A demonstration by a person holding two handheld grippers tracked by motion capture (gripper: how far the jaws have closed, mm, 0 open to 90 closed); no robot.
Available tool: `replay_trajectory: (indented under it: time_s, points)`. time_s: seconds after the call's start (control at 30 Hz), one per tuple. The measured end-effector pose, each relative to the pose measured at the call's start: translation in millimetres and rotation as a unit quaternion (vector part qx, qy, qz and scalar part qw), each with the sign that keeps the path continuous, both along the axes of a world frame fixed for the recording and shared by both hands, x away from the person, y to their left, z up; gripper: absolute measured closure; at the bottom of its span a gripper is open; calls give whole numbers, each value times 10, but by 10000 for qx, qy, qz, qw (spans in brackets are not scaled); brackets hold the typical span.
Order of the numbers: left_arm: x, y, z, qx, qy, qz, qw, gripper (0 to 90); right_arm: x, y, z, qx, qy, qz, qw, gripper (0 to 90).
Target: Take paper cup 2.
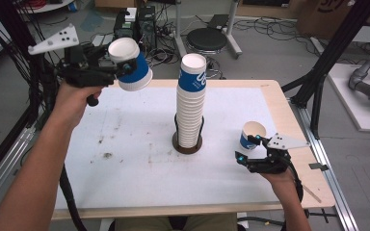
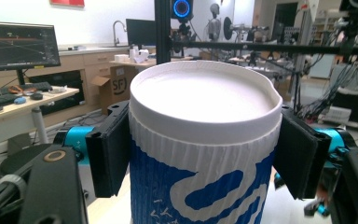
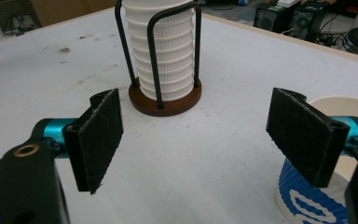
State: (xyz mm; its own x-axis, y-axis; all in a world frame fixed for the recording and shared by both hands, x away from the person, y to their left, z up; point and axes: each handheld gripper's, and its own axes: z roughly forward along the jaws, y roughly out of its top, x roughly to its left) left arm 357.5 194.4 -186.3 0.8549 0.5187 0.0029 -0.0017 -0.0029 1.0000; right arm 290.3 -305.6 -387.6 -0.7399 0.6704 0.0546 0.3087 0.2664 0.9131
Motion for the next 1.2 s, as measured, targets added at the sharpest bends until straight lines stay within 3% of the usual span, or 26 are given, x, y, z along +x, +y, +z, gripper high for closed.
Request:
replay_trajectory:
  time_s: [0.3, 0.57, 0.97, 1.2]
  points:
    - [-156, 52, -514, 129, 67, -9, 9999, 284, 6, 33, -15, -22, -11, 60, 10000, 191]
    - [-282, 39, -901, 71, 203, -74, 9997, 284, 1, 72, -27, 3, 2, 153, 9999, 191]
    - [-402, -35, -1271, 294, 399, -222, 9985, 283, 24, 161, -21, 23, 0, 349, 9994, 191]
    - [-430, -83, -1343, 332, 440, -282, 9981, 283, 12, 150, -18, 40, -5, 369, 9993, 191]
